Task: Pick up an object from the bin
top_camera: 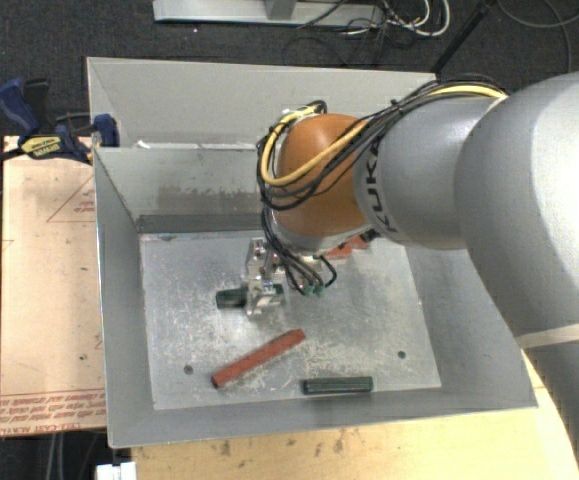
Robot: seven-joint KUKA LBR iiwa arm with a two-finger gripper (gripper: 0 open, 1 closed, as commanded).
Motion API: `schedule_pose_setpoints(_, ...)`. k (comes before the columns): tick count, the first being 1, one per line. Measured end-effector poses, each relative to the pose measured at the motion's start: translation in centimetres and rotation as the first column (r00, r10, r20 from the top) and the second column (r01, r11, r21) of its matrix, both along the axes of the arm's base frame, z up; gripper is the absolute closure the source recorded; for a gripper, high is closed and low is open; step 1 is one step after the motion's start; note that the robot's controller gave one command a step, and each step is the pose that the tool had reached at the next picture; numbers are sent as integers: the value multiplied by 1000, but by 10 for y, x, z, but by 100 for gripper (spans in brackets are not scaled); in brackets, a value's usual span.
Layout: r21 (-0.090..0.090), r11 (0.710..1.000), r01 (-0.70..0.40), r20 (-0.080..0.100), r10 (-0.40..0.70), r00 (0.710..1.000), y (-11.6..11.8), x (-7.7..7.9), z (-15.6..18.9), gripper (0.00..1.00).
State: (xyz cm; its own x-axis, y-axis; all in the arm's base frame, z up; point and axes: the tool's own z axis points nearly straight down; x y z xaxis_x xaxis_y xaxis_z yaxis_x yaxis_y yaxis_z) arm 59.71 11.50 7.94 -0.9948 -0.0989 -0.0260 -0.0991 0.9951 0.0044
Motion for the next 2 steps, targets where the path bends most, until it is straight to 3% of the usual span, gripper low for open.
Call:
schedule_pose_setpoints(1, 0, 1000, 0, 0, 0, 1000, 0, 0, 0, 100)
schedule_pose_setpoints(2, -6, 1000, -23, -25, 22, 999, 1, 5, 30, 100)
